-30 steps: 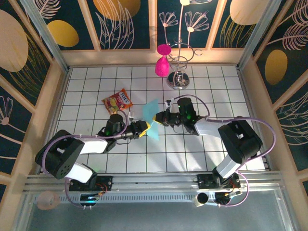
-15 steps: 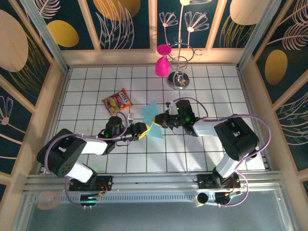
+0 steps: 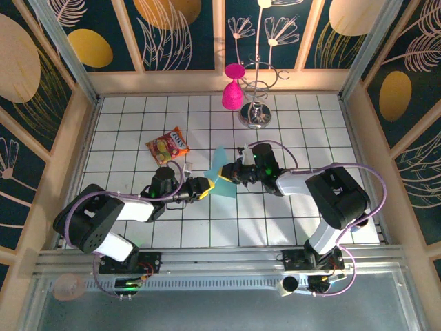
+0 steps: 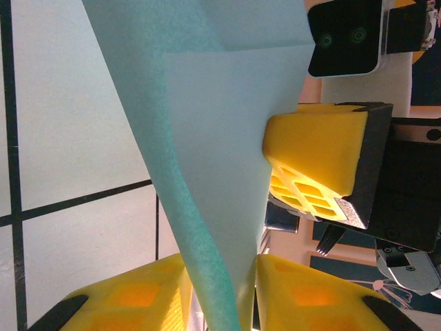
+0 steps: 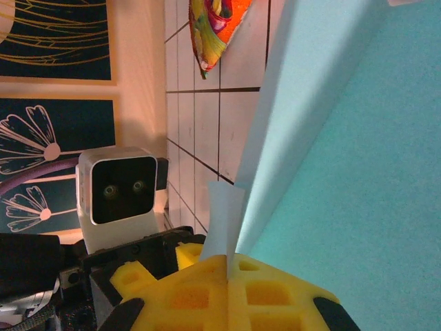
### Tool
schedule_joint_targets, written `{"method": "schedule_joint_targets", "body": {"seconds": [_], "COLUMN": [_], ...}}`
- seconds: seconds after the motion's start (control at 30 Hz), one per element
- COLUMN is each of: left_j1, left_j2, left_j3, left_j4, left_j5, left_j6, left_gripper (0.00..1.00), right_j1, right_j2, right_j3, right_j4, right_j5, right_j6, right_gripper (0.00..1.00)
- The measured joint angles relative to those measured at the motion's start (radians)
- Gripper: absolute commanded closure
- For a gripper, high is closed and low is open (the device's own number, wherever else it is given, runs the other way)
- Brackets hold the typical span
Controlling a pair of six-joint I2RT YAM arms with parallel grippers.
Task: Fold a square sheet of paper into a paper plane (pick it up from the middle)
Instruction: Fold the triangle a second time at the center of the table.
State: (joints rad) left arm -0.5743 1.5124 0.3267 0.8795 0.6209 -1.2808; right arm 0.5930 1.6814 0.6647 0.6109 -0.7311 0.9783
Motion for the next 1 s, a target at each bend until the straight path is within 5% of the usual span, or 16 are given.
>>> {"method": "schedule_joint_targets", "body": {"seconds": [0.6, 1.0], "left_j1": [0.000, 0.000], "left_j2": [0.053, 0.043], "left_j3": [-0.008, 0.016], "left_j4": [0.045, -0.085], "left_j5": [0.000, -0.035], "left_j6": [-0.015, 0.052], "left_gripper": [0.88, 0.86], "right_j1": [-0.002, -0.077], "right_j2": [-0.043, -0.274], "right_j3": [-0.053, -0.087], "right_j4": [-0.052, -0.303], "right_j5": [0.024, 0.241], "right_j6": [-0.004, -0.075], "right_gripper": [0.66, 0.58]}}
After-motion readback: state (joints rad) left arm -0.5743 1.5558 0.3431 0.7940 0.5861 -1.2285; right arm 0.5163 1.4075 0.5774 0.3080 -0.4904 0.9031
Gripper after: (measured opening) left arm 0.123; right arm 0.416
